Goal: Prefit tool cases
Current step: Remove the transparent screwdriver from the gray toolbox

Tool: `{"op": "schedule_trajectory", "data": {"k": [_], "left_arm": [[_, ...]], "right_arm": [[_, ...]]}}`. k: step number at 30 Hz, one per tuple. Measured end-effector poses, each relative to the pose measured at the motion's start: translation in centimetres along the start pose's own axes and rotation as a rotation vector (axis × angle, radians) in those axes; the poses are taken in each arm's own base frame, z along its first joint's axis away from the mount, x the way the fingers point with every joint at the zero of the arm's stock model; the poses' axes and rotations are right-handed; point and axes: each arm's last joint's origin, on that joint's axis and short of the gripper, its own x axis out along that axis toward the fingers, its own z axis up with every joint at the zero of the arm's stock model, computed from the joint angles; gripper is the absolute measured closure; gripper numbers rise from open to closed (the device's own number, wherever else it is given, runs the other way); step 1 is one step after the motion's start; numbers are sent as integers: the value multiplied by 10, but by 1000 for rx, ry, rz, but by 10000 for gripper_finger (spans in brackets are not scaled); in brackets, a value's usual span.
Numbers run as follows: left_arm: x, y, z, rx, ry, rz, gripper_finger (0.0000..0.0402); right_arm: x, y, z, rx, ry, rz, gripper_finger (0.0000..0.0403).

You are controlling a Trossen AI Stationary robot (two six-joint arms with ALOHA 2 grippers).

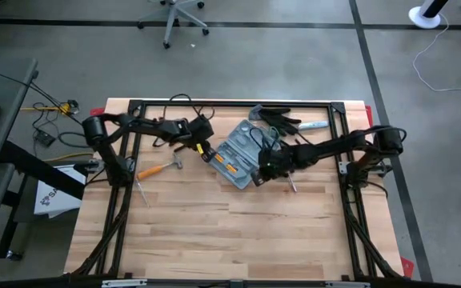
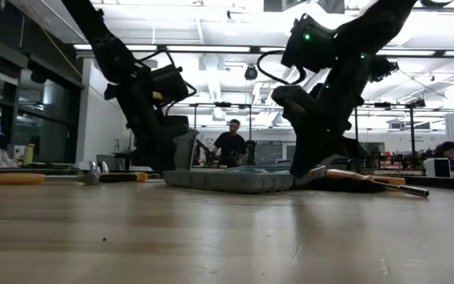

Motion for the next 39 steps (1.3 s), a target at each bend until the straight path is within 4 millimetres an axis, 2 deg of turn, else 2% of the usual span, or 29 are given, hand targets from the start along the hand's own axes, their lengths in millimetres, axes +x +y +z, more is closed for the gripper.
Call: {"op": "schedule_trajectory", "data": {"k": [4,10,19,24,28,33,39], "left_arm": [[-2,-21,-9,6,53,-82,401],[-5,-53,-28,60,152,-115,402],[-16,-96,-50,132,205,-225,401],[-27,-105,-59,146,208,-177,401],[-41,-110,-57,159,147,-163,401],[-55,-109,-46,133,-5,-105,401],[-54,-107,-25,107,-177,-141,401]], "right_arm": [[-1,-7,9,-5,4,0,403],[-2,-14,16,-30,6,-2,403],[-2,-7,24,-59,-52,84,403],[-2,-5,21,-86,-59,78,403],[-5,-2,20,-100,-73,86,403],[-7,-13,34,-63,-121,52,403],[-5,-27,51,-43,-123,70,403]]}}
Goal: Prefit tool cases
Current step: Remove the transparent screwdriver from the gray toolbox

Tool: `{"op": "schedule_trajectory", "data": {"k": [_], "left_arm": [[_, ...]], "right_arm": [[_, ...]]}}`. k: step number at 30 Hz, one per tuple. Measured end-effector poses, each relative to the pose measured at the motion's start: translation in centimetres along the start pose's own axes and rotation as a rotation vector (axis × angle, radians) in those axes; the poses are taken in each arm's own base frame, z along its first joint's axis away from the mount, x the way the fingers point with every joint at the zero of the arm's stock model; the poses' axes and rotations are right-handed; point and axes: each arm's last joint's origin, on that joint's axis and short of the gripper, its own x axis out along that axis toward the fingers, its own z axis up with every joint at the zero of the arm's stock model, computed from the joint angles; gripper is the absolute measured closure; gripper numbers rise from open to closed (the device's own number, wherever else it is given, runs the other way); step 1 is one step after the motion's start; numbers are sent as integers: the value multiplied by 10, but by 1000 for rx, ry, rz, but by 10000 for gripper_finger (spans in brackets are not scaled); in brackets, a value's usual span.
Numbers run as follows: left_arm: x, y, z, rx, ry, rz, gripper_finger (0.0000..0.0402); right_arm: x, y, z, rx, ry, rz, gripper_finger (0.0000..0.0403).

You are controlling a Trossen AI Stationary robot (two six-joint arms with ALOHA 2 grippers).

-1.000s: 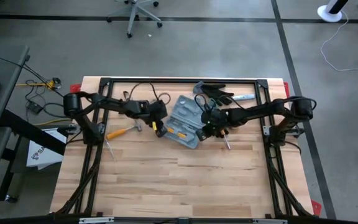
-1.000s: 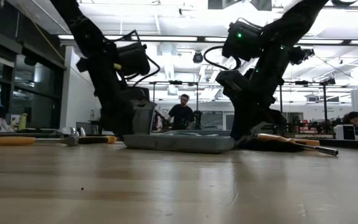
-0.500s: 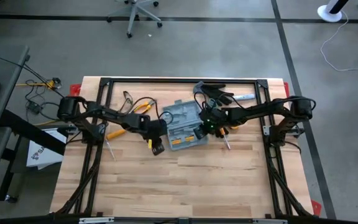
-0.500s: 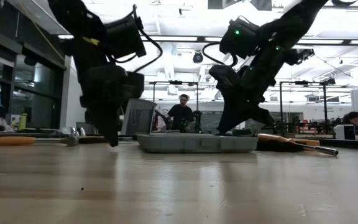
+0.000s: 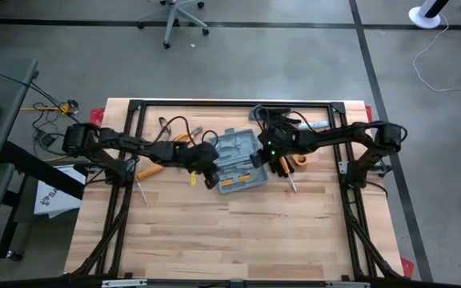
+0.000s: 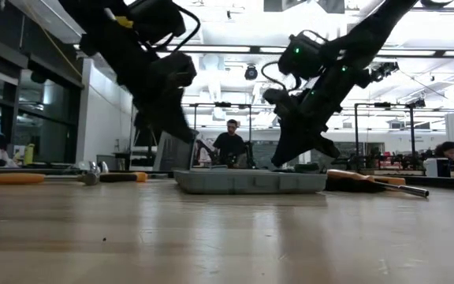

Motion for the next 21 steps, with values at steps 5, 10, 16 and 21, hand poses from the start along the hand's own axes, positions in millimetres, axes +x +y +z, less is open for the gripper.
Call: {"op": "schedule_trajectory", "data": {"k": [5,10,16,21], "left_arm": [[6,8,3,-5,-7,11,401],[11,14,5,37,-10,27,401],[24,21,2,66,20,32,401],[42,26,-8,67,90,46,401]], "right_arm": [[8,-4,-3,7,39,-9,403],[19,2,0,-13,59,-12,403],[35,11,11,-49,82,-17,403],[40,16,17,-69,97,11,403]]}}
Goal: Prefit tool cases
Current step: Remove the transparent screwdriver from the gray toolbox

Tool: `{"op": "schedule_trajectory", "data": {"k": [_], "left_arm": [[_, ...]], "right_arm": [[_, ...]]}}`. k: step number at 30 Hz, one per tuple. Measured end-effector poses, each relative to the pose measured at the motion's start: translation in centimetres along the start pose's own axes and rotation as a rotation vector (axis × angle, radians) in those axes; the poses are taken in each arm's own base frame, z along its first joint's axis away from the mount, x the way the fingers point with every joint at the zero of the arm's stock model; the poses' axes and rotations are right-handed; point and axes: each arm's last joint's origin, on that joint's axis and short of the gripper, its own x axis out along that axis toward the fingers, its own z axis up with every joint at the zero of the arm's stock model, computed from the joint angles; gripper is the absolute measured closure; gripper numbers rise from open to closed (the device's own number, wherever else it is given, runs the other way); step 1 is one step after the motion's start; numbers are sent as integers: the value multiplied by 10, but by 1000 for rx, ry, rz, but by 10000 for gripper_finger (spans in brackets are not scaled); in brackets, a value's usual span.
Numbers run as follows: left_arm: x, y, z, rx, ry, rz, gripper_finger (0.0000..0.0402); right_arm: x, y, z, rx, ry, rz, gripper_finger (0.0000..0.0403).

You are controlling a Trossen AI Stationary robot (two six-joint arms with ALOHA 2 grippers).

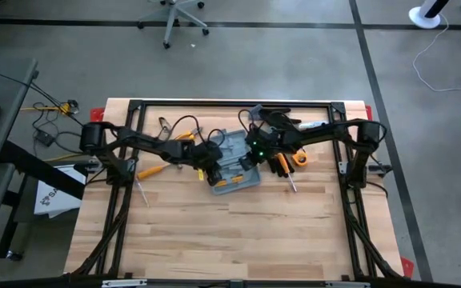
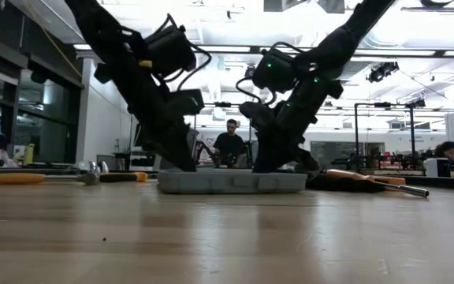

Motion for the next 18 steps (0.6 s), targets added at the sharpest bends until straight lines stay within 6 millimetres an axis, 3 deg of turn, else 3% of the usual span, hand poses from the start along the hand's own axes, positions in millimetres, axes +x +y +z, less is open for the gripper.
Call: {"op": "schedule_trajectory", "data": {"k": [9,14,18], "left_arm": [[8,-1,0,19,-10,-2,401],[9,-1,2,21,-43,-13,401],[2,-2,3,-8,-33,-47,401]], "right_arm": [[-1,9,3,-29,43,137,403],[-2,9,6,-30,18,143,403],[-14,12,7,-54,-21,107,403]]}}
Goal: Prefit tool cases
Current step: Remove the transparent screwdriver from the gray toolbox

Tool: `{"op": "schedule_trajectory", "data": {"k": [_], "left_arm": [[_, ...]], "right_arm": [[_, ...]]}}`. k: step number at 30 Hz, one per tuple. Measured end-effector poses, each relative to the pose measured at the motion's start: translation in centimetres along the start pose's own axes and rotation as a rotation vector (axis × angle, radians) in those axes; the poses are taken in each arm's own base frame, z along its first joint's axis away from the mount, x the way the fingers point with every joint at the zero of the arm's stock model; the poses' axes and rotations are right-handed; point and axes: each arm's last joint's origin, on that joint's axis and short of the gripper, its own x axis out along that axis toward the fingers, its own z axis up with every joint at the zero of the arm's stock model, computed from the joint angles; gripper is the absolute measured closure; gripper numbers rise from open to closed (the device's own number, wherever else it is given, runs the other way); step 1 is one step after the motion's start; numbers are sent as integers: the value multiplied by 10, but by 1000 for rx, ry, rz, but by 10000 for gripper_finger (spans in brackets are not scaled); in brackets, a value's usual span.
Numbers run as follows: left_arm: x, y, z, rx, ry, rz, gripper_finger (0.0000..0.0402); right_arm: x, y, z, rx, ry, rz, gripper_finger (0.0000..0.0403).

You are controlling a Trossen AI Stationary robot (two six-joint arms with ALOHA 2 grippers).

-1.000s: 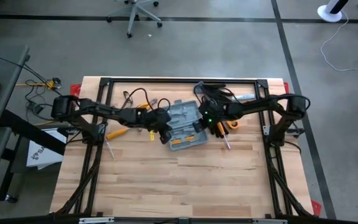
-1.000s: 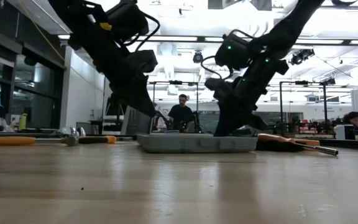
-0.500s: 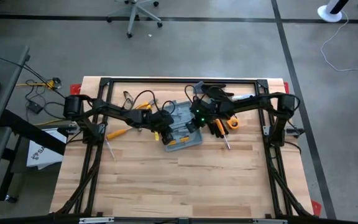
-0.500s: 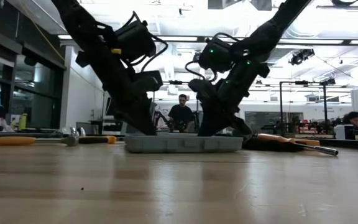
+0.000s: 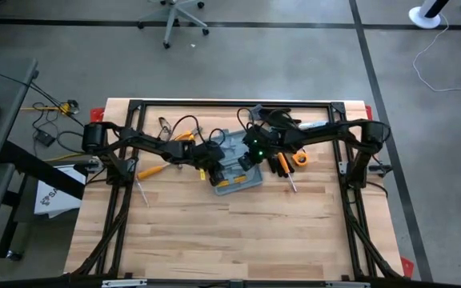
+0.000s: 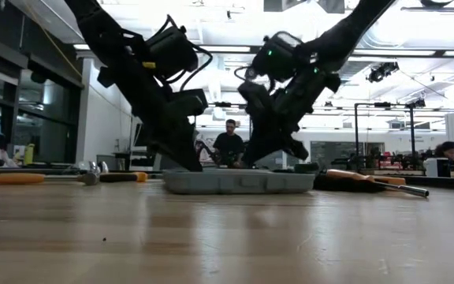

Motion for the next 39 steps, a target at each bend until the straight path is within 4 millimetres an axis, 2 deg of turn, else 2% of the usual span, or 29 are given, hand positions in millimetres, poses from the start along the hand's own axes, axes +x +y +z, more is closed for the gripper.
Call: {"op": "schedule_trajectory", "data": {"k": [3,10,28,33,39], "left_arm": [[-10,-4,5,2,-26,-38,401],[-27,-10,14,17,-103,-62,401],[-27,-10,15,25,-105,-63,400],[-27,-10,14,25,-102,-63,382],[-27,-10,12,67,-72,-78,340]], "right_arm": [[-6,-1,-1,-23,13,-30,403],[-6,-3,-4,-56,30,-66,403],[14,-11,-9,-64,54,-104,403],[19,-12,-12,-80,74,-115,403],[19,-13,-13,-84,91,-119,403]]}}
